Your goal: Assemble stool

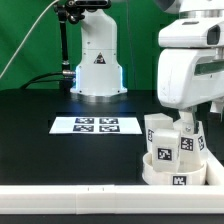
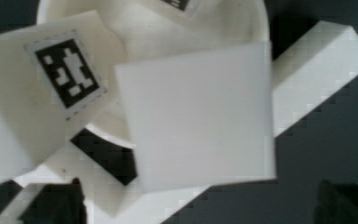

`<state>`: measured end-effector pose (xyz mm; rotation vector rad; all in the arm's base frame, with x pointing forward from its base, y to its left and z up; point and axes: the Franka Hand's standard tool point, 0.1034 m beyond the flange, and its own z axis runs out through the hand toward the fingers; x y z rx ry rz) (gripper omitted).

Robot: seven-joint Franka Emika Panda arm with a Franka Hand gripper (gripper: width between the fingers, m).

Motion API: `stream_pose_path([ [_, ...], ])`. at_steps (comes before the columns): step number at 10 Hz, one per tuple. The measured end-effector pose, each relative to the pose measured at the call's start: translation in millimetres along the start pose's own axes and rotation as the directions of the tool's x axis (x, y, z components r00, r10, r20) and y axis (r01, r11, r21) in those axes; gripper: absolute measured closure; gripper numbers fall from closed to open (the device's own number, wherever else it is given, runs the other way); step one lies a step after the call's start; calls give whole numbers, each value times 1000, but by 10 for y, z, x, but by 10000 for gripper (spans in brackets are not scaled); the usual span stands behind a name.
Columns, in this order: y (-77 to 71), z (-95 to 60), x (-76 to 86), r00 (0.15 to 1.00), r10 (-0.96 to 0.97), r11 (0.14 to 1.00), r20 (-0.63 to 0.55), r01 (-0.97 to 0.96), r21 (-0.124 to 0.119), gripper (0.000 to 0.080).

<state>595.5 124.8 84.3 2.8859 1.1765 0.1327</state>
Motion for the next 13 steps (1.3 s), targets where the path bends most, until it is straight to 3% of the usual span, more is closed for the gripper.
stream_pose_path([
  [6,-40,125,-134,1000,22,1000,12,-22,3,151],
  [8,-13,87,-85,1000,23,1000,9,-23,3,418],
  [9,-2,85,-89,1000,24,1000,10,-24,4,459],
  [13,1,86,-93,998,67,998,11,-67,4,459],
])
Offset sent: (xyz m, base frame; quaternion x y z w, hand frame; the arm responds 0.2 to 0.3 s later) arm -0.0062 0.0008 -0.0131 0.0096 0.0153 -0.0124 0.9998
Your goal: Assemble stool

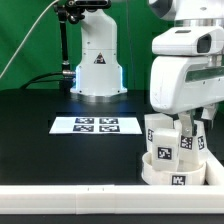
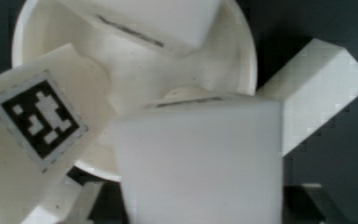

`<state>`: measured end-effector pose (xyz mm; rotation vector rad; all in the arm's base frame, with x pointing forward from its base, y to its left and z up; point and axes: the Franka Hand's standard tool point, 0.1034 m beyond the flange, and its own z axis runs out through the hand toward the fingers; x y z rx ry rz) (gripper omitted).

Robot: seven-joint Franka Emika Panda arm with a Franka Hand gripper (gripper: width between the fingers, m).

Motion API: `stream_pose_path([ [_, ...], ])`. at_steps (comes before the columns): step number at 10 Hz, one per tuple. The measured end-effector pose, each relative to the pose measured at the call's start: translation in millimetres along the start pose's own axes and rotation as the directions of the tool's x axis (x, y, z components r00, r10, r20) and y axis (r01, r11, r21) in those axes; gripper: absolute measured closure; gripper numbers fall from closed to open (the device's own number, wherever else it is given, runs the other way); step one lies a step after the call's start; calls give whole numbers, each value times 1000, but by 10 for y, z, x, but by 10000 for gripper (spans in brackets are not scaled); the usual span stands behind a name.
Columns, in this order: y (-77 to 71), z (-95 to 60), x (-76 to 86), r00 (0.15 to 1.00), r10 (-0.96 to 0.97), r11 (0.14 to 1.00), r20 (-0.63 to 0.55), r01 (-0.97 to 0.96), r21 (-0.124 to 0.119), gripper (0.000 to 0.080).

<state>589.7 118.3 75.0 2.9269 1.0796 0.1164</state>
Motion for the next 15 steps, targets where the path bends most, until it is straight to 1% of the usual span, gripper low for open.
stream_pose_path([
  [1,-1,0,0,999,49,999,-2,-49,3,459],
  [2,-2,3,-4,977,213,977,-2,-213,8,459],
  [3,-4,4,-5,945,328,945,-1,-328,10,459],
  [5,-1,7,-18,862,506,862,5,-506,20,459],
  [7,-19,7,-11,746,666,745,13,-666,19,459],
  [8,-27,4,-12,696,718,696,20,-718,10,458],
  [9,-23,4,-15,662,749,662,20,-749,12,458],
  [10,-20,5,-16,603,798,603,21,-798,11,458],
  [11,-20,5,-16,576,817,576,22,-818,11,458],
  [12,-19,5,-16,506,862,506,23,-863,10,458],
  [13,-17,4,-17,456,890,456,23,-890,9,458],
  [14,-17,4,-17,428,904,428,23,-904,8,458],
  [15,-12,5,-20,347,937,347,26,-938,10,458],
])
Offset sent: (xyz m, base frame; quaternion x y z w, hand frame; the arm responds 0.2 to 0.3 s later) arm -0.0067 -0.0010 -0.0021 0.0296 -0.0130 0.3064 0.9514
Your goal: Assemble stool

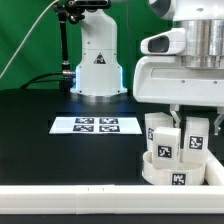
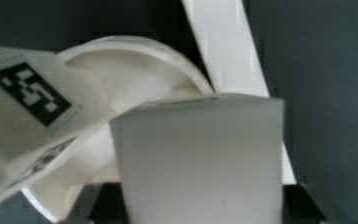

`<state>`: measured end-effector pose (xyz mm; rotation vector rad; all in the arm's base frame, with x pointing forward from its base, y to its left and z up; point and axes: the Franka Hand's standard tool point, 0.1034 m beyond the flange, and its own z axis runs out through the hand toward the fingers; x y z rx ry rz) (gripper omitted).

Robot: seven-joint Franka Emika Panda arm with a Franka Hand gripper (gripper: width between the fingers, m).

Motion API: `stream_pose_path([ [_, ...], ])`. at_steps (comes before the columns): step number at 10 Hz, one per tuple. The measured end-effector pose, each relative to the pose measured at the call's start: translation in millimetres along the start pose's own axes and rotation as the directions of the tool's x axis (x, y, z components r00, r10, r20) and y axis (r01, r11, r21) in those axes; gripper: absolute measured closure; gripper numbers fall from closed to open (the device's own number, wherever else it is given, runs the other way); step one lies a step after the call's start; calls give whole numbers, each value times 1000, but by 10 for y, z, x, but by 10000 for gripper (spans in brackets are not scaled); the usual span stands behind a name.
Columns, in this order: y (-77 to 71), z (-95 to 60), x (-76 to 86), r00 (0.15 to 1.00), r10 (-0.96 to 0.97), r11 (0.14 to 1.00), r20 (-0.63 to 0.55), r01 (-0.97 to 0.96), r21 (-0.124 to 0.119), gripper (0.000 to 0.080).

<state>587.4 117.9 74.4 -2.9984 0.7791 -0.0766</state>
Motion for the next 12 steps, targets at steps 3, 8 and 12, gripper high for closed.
stream_pose_path([
  [3,25,0,16,944,329,943,24,-330,39,458],
  [8,24,6,-2,746,661,745,81,-666,43,458],
  [12,19,5,-3,584,806,585,94,-811,27,458],
])
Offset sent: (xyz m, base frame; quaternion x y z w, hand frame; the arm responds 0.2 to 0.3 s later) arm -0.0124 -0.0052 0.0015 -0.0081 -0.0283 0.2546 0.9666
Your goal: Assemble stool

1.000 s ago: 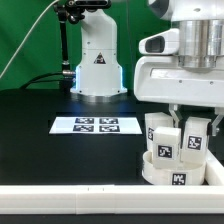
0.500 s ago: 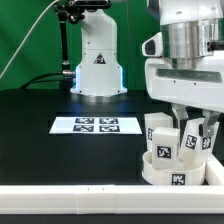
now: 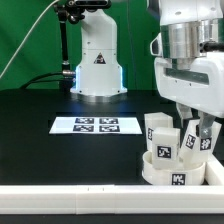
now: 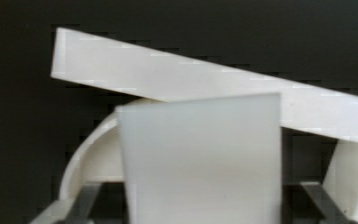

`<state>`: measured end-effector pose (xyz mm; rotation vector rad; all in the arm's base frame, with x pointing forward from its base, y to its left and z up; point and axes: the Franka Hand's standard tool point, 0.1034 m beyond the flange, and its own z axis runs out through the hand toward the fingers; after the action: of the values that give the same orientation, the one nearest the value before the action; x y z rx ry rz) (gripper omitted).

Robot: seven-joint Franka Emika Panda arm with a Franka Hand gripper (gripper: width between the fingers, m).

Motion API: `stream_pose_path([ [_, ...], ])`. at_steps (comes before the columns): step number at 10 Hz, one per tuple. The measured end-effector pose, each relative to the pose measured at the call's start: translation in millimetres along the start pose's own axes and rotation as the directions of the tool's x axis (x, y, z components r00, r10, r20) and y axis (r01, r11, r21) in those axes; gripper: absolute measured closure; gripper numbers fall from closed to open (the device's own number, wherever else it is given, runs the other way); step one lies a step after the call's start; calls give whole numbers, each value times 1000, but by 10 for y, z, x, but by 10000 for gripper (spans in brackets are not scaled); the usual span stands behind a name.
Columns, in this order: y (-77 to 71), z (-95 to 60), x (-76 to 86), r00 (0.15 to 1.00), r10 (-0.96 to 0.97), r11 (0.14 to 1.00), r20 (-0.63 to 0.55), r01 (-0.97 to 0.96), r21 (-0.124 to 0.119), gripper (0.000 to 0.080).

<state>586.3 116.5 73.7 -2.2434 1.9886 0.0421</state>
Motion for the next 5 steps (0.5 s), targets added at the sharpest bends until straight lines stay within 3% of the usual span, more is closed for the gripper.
stream_pose_path([
  [3,-15,-16,42,952,306,952,36,-306,11,458],
  [5,-25,-6,52,842,535,842,67,-538,28,458],
])
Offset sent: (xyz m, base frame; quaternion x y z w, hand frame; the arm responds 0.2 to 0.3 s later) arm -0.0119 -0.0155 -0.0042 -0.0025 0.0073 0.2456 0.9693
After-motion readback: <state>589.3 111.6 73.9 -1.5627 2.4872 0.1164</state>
